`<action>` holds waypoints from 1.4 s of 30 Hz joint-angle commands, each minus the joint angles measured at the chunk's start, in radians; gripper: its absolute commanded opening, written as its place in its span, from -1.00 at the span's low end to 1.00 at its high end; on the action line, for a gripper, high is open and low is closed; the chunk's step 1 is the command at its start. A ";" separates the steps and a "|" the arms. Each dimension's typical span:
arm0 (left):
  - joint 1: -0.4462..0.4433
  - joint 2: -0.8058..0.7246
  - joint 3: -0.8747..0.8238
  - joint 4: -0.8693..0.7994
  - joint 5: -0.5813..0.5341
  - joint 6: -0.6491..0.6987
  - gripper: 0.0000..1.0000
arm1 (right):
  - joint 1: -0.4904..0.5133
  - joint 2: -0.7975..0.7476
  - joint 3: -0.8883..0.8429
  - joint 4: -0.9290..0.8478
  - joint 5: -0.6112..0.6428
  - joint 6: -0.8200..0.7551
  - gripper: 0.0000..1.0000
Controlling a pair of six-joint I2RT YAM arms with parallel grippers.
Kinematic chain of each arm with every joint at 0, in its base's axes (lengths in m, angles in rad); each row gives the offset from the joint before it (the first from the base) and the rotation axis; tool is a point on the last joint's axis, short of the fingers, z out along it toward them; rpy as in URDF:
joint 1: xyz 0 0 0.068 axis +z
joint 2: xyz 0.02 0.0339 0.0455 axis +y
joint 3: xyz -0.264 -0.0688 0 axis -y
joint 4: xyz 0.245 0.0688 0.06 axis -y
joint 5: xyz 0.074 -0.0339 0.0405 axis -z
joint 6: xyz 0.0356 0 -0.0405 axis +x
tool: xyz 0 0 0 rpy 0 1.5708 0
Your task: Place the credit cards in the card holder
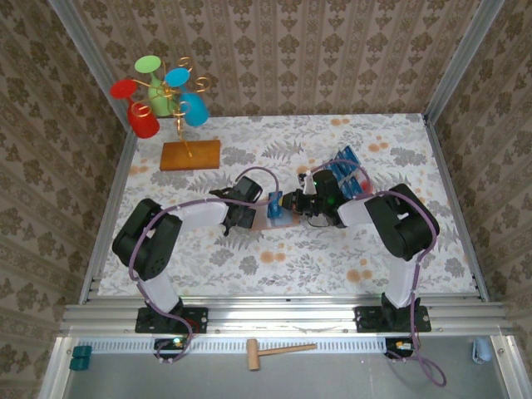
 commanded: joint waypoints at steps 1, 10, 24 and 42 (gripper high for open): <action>-0.003 0.026 -0.009 -0.004 -0.019 0.017 0.39 | -0.007 0.031 -0.010 0.027 -0.023 -0.032 -1.00; -0.004 0.028 -0.007 -0.002 -0.019 0.022 0.38 | -0.022 0.036 -0.035 0.039 -0.022 -0.039 -1.00; 0.020 -0.021 0.001 -0.029 -0.020 0.019 0.39 | -0.033 0.028 -0.038 0.050 -0.052 -0.028 -1.00; -0.038 -0.060 0.058 -0.045 0.030 -0.027 0.55 | -0.046 -0.048 -0.008 0.023 -0.063 -0.009 -1.00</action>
